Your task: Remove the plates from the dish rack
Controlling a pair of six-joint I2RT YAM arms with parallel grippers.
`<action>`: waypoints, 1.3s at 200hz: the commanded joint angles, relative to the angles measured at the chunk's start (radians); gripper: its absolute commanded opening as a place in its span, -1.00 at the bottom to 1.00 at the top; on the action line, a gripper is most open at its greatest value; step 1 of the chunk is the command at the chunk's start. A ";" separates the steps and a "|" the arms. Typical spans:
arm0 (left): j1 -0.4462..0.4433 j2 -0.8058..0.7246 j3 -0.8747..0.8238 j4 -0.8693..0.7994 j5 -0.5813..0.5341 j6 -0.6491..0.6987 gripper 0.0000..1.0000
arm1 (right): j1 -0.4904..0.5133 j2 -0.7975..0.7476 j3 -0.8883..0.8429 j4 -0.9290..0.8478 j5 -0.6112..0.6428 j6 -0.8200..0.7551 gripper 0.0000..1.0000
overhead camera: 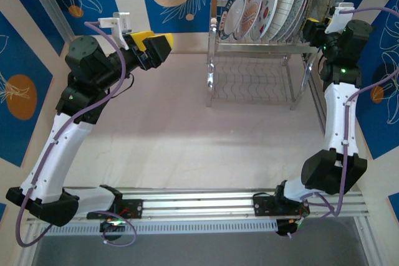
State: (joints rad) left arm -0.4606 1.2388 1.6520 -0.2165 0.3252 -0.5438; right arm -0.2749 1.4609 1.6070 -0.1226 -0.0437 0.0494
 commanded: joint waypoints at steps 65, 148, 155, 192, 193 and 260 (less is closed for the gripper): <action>-0.011 -0.019 0.019 0.034 0.014 -0.014 1.00 | 0.075 0.011 0.012 0.019 0.200 -0.027 -0.17; -0.011 -0.038 0.003 0.028 0.008 -0.018 1.00 | 0.095 -0.005 0.024 0.005 0.249 0.001 -0.69; -0.011 -0.039 0.002 0.029 0.008 -0.018 1.00 | 0.098 -0.006 0.026 0.006 0.255 0.002 -0.75; -0.012 -0.044 -0.001 0.028 0.008 -0.021 1.00 | 0.114 -0.013 0.054 -0.001 0.283 0.016 -1.00; -0.012 -0.044 0.000 0.028 0.008 -0.021 1.00 | 0.114 -0.013 0.055 -0.001 0.284 0.016 -1.00; -0.012 -0.058 -0.018 0.043 0.016 -0.042 1.00 | 0.139 -0.036 0.121 0.001 0.394 -0.008 -1.00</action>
State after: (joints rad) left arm -0.4614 1.2057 1.6409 -0.2157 0.3252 -0.5705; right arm -0.1471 1.4635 1.6478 -0.1761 0.3626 0.0372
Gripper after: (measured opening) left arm 0.998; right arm 0.204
